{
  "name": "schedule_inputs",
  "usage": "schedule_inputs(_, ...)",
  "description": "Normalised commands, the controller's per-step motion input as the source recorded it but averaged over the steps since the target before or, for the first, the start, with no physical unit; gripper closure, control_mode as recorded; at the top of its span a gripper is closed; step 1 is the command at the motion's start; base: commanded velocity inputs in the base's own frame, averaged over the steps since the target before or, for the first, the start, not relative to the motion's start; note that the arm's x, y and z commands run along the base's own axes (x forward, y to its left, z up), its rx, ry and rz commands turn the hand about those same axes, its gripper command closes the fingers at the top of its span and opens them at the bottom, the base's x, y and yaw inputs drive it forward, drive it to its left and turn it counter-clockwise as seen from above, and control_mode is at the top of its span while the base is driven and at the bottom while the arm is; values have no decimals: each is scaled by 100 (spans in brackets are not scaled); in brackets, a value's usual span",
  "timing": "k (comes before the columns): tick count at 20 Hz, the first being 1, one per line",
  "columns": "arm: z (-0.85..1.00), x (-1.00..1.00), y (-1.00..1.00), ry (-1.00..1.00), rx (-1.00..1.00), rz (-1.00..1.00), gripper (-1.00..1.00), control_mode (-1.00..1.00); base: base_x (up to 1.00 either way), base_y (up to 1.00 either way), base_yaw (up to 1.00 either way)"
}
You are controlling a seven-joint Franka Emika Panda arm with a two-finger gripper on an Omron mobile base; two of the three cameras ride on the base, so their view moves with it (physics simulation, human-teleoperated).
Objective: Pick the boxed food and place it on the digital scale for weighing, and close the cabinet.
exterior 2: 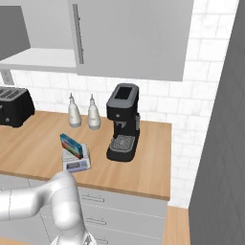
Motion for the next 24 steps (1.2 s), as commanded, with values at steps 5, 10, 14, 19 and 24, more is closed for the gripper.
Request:
schedule_inputs(5,-8,35,-7,1,0,-3,-100,-100,0,0,0)
schedule_inputs(10,-5,58,-27,0,0,-4,-100,-100,0,0,0)
schedule_inputs(14,0,38,-33,0,3,-3,-100,-100,0,0,0)
schedule_inputs(19,0,33,-53,0,8,-2,-100,-100,0,0,0)
schedule_inputs(24,0,41,-75,0,9,0,-100,-100,0,0,0)
